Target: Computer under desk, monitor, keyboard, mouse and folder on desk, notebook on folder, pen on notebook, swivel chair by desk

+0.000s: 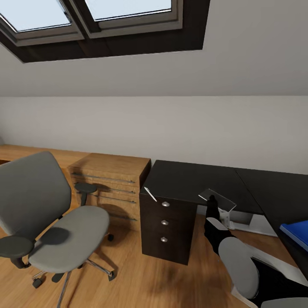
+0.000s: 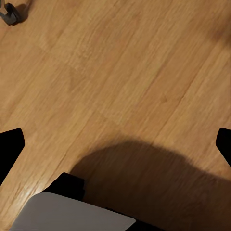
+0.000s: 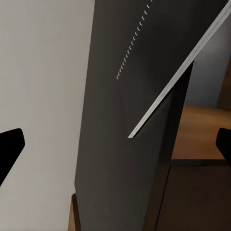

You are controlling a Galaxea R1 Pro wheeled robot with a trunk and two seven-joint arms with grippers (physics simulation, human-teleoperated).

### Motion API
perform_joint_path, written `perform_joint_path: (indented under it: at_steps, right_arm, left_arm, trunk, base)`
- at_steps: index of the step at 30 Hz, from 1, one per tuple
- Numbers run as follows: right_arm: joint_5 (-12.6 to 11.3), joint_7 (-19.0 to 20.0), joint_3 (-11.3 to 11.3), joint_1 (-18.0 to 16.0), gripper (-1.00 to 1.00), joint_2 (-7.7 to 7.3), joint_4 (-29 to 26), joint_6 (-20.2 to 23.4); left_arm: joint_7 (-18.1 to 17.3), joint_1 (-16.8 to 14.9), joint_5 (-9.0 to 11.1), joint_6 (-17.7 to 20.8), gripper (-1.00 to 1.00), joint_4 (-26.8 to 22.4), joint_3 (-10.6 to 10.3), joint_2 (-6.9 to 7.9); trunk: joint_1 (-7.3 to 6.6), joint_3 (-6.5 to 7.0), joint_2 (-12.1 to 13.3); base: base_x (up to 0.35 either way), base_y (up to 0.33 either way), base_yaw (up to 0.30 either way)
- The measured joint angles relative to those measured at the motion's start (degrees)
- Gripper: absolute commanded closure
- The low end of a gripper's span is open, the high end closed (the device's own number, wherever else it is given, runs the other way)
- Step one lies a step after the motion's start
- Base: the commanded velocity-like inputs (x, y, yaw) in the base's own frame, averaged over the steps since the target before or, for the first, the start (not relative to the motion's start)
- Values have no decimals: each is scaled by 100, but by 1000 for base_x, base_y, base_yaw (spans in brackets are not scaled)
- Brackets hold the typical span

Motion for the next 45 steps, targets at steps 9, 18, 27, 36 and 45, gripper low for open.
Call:
perform_joint_path:
  at_steps: [9,18,27,36,45]
  right_arm:
    - [0,2,0,0,-100,-8,0,0]
    - [2,2,0,0,-100,-46,0,-6]
    - [0,2,0,1,-100,-94,-1,-1]
    - [0,2,0,0,-100,-114,0,0]
    - [0,2,0,0,-100,-115,0,0]
  left_arm:
    - [0,0,0,0,-100,0,0,0]
    - [-1,0,0,0,-100,1,0,0]
    - [-1,-1,0,0,-100,-10,0,-1]
    - [-1,0,0,-36,-100,-47,6,0]
    - [-7,0,0,-315,-100,-51,-10,-2]
  trunk:
    - [0,0,0]
    - [0,-7,0]
    - [0,-61,0]
    - [0,-123,0]
    - [0,-140,0]
  base:
    - [0,0,0]
    - [0,0,-30]
    - [0,0,-165]
    - [0,0,-142]
    - [0,0,-21]
